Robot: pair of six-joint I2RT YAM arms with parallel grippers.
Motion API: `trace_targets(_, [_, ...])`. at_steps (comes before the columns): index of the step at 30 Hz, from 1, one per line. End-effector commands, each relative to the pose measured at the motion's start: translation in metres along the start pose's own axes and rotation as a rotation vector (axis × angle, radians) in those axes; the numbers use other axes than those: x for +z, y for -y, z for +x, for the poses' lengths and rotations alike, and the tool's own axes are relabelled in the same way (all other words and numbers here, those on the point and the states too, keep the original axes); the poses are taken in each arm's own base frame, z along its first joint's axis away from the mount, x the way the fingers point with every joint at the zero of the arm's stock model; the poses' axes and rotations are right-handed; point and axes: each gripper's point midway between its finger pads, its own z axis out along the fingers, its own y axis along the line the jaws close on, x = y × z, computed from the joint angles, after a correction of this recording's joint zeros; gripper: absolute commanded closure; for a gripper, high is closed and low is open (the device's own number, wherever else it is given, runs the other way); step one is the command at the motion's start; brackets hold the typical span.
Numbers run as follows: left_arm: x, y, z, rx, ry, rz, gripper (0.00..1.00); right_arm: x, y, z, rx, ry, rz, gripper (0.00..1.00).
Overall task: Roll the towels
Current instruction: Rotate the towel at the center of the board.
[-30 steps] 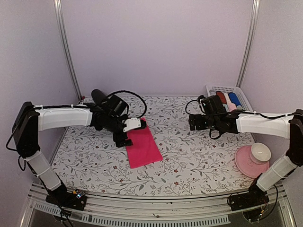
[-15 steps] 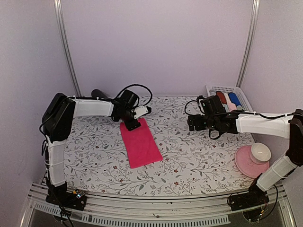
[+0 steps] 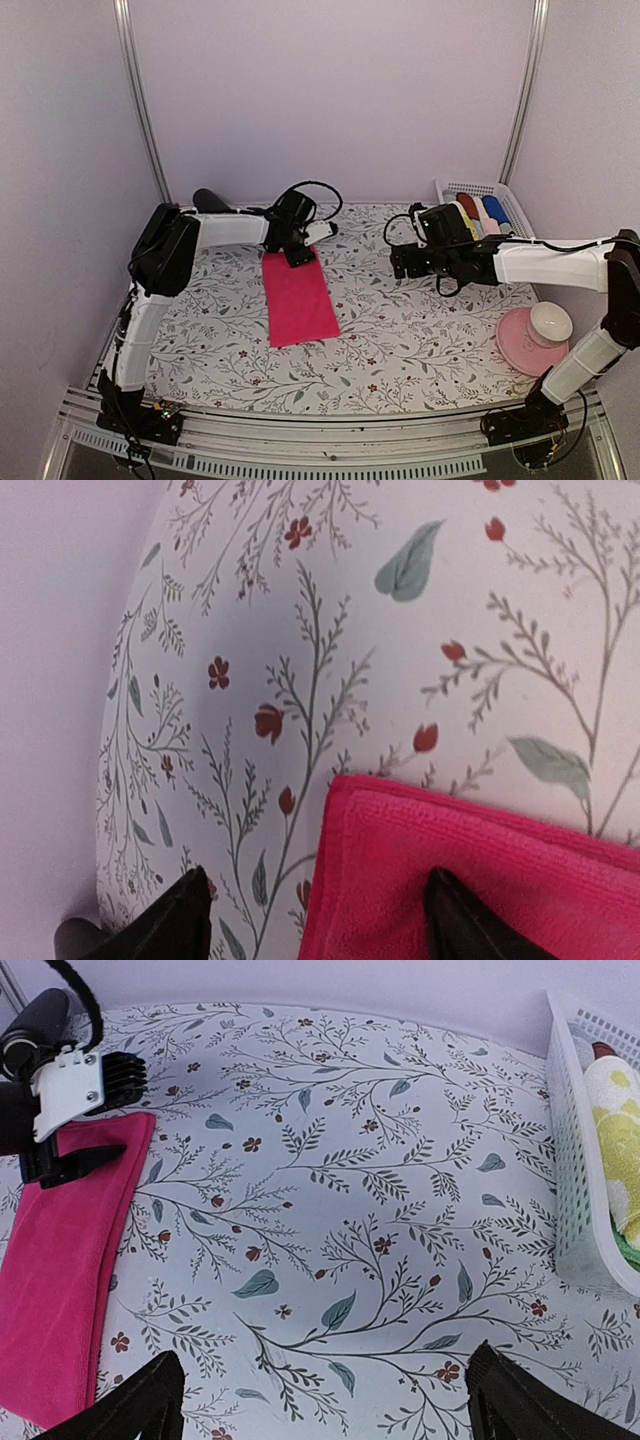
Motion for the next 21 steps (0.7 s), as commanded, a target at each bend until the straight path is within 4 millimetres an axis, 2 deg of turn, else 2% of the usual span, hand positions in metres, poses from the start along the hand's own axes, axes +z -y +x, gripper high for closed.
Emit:
trace_targets(1, [0.031,0.029,-0.013,0.037,-0.025,0.063,0.26,0.002,-0.004,-0.006,-0.050,0.044,-0.015,0.01])
trace_targets(6, [0.029,0.005,-0.043,0.006,0.037,0.020,0.25,0.009,-0.017,-0.006,-0.112,0.047,-0.065,0.01])
trace_targets(8, [0.019,-0.019,-0.054,-0.035,0.064,-0.036,0.24,0.010,-0.029,-0.006,-0.155,0.059,-0.125,0.01])
trace_targets(11, [-0.009,-0.065,-0.063,-0.122,0.120,-0.117,0.20,0.007,-0.065,-0.001,-0.277,0.086,-0.276,0.01])
trace_targets(14, [-0.047,-0.102,-0.063,-0.182,0.188,-0.141,0.09,0.004,-0.101,0.010,-0.435,0.115,-0.351,0.01])
trace_targets(15, [-0.058,-0.105,-0.059,-0.177,0.202,-0.125,0.05,0.002,-0.114,0.015,-0.511,0.125,-0.371,0.01])
trace_targets(17, [-0.077,-0.091,-0.044,-0.125,0.233,-0.052,0.03,0.003,-0.132,0.026,-0.607,0.125,-0.405,0.01])
trace_targets(20, [-0.119,-0.057,-0.016,0.014,0.320,-0.012,0.03,0.007,-0.146,0.040,-0.704,0.119,-0.429,0.01])
trace_targets(21, [-0.138,-0.046,-0.007,0.070,0.362,-0.022,0.03,0.008,-0.148,0.042,-0.721,0.118,-0.437,0.02])
